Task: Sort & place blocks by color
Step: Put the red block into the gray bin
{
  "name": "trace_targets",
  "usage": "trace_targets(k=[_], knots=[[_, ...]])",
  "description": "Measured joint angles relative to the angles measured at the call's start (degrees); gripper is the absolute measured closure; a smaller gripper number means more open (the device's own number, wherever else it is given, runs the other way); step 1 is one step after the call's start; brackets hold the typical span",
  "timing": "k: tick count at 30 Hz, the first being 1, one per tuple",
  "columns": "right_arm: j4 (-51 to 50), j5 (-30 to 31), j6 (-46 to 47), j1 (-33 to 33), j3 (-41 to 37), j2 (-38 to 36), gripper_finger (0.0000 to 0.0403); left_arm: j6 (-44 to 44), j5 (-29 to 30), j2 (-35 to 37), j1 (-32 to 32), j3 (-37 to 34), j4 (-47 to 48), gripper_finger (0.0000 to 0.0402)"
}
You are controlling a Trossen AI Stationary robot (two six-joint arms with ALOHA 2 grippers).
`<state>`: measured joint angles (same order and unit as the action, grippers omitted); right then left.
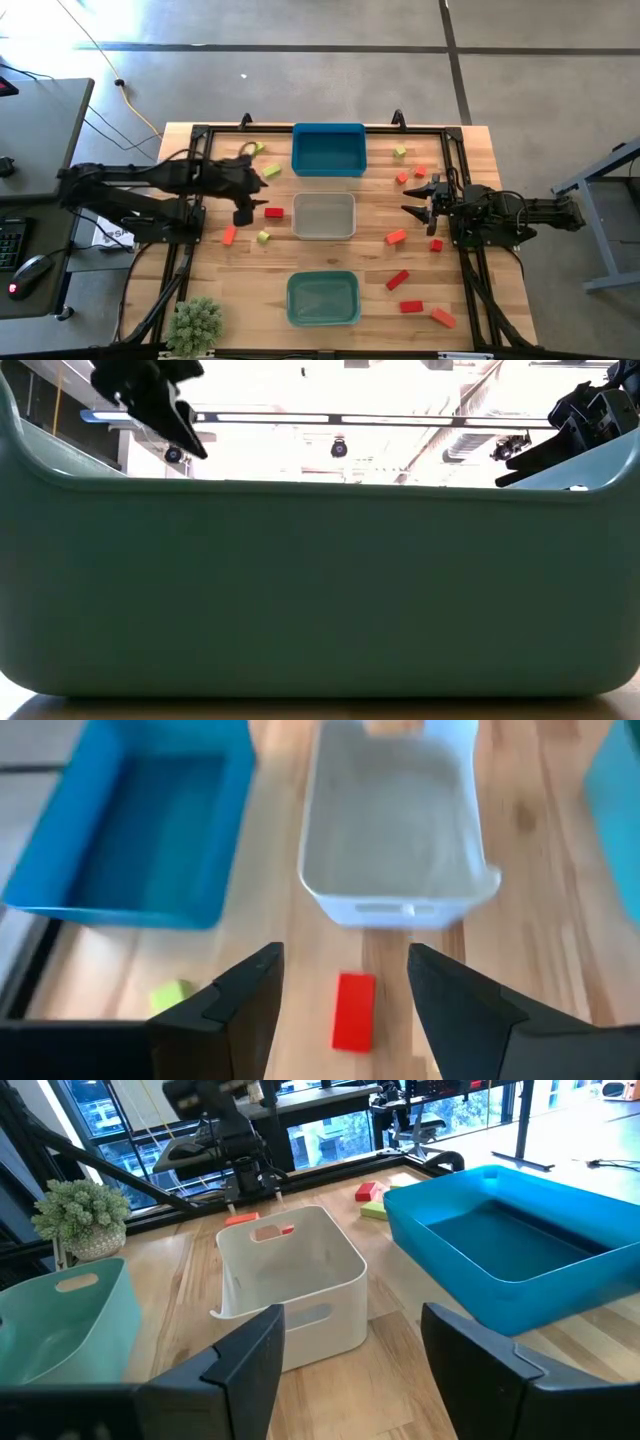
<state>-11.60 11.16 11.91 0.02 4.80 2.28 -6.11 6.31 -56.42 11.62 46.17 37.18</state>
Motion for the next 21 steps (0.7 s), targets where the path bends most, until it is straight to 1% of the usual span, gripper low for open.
trace_targets(k=[4, 12, 21], knots=[[0.0, 0.0, 0.0, 0.0, 0.0, 0.0, 0.0179, -1.1, -1.6, -5.6, 0.0, 0.0, 0.9, 0.0199], [0.0, 0.0, 0.0, 0.0, 0.0, 0.0, 0.0179, -1.6, -1.8, -15.7, 0.0, 0.0, 0.7, 0.0199], [0.0, 0.0, 0.0, 0.0, 0.0, 0.0, 0.0179, -1.6, -1.7, -24.6, 0.0, 0.0, -0.1, 0.0199]])
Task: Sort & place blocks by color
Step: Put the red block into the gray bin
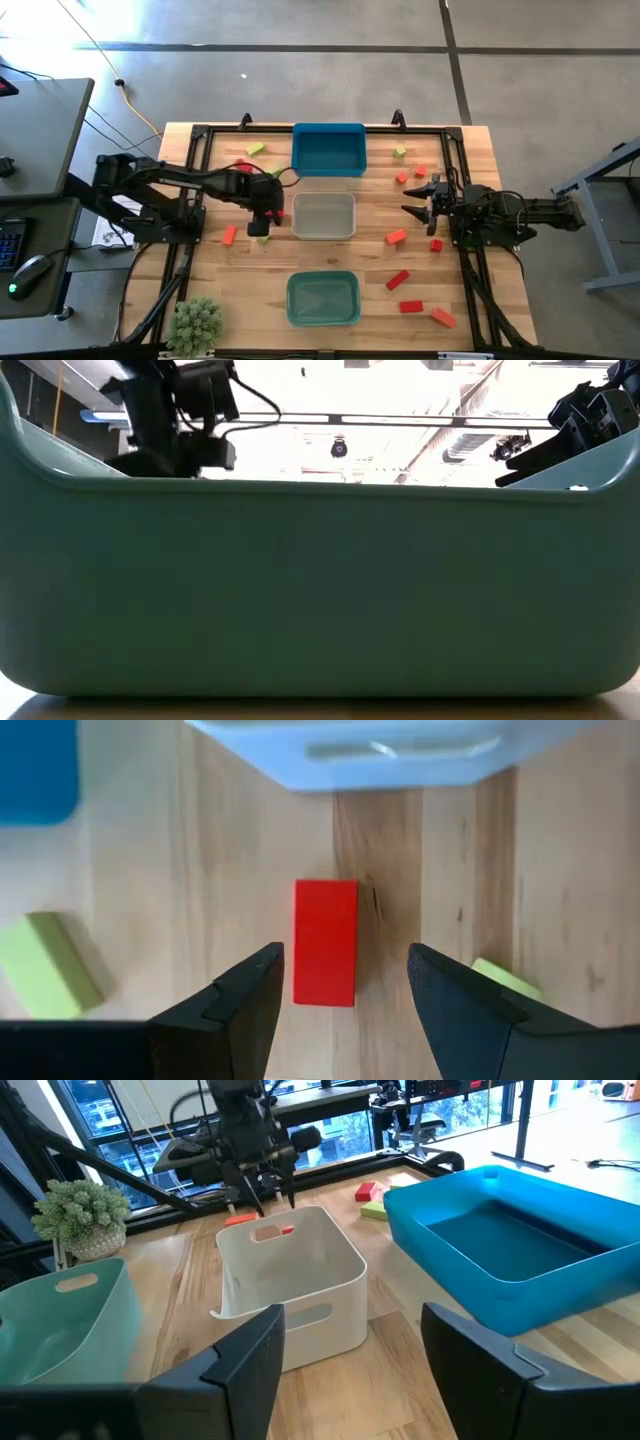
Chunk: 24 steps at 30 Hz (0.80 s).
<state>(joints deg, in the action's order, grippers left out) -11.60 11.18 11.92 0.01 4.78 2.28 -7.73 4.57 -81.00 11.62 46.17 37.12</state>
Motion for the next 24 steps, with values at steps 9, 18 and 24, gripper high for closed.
trace_targets(k=[9, 18, 24], knots=[[0.0, 0.0, 0.0, 0.0, 0.0, 0.0, 0.0179, 1.0, 0.8, -5.9, 0.4, 0.0, -1.9, 0.02], [0.0, 0.0, 0.0, 0.0, 0.0, 0.0, 0.0179, 0.0, 0.6, -9.3, 3.7, 0.0, -3.1, 0.02], [0.0, 0.0, 0.0, 0.0, 0.0, 0.0, 0.0179, -1.5, -2.7, -11.1, 6.2, 0.0, -2.7, 0.02]])
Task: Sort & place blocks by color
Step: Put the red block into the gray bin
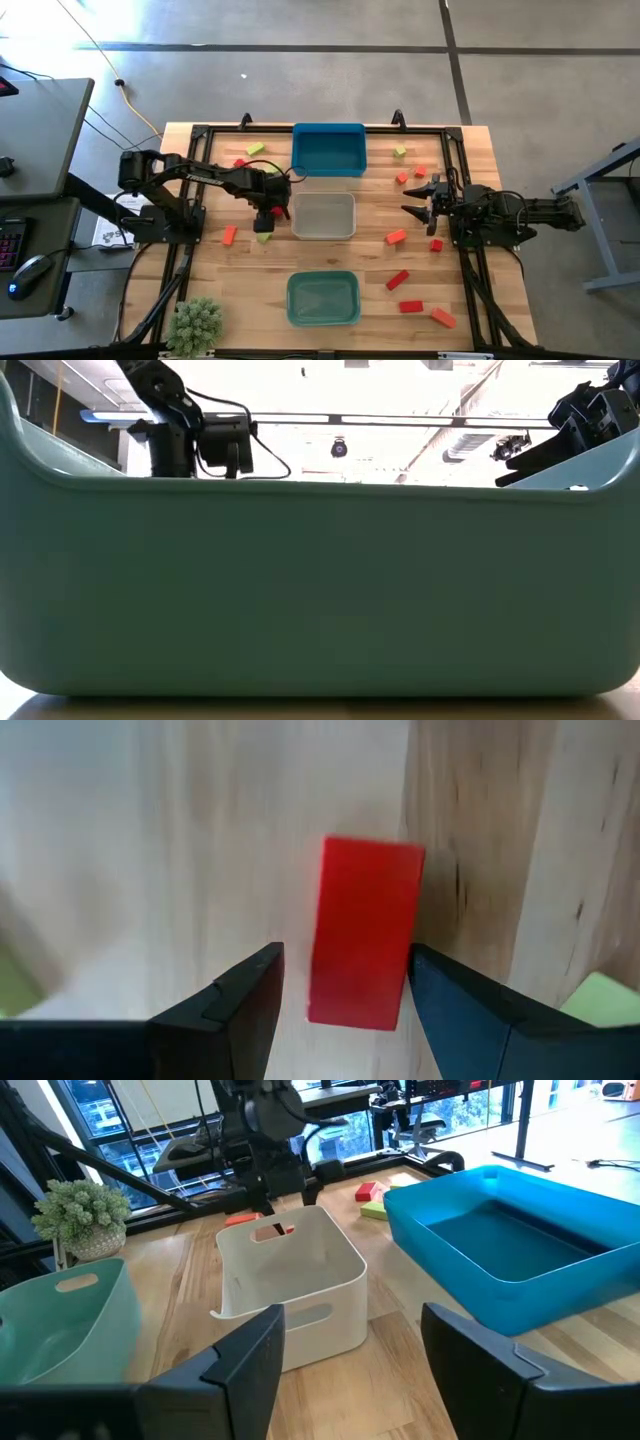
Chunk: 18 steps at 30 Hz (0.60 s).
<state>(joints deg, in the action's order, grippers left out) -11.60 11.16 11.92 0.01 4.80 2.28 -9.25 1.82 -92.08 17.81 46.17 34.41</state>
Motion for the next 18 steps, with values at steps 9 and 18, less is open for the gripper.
trace_targets(k=[9, 18], knots=[[0.0, 0.0, 0.0, 0.0, 0.0, 0.0, 0.0179, -2.1, -0.6, -2.6, 0.5, 0.2, -0.6, 0.0206], [0.0, 0.0, 0.0, 0.0, 0.0, 0.0, 0.0179, -2.4, -0.8, -2.4, 0.6, 0.2, -0.4, 0.0302]])
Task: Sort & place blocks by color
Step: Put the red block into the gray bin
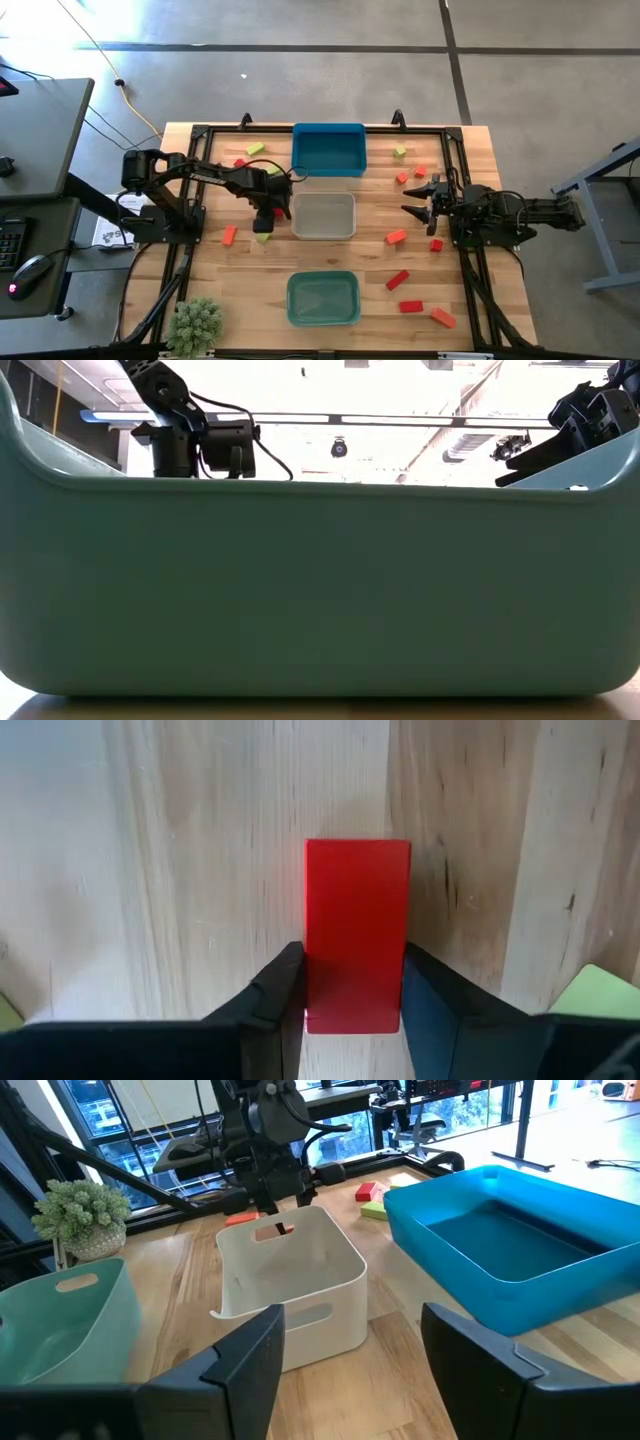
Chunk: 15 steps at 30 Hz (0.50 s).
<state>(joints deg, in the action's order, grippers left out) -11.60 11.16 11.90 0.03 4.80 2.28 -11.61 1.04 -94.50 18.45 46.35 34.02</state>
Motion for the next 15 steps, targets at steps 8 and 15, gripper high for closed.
trace_targets(k=[8, 15], knots=[[0.0, 0.0, 0.0, 0.0, 0.0, 0.0, 0.0179, 1.7, 0.1, 1.5, 0.1, 0.1, 0.7, 0.0302], [0.0, 0.0, 0.0, 0.0, 0.0, -0.1, 0.0179, 6.5, 2.1, 7.9, 0.1, 2.0, 4.1, 0.0302]])
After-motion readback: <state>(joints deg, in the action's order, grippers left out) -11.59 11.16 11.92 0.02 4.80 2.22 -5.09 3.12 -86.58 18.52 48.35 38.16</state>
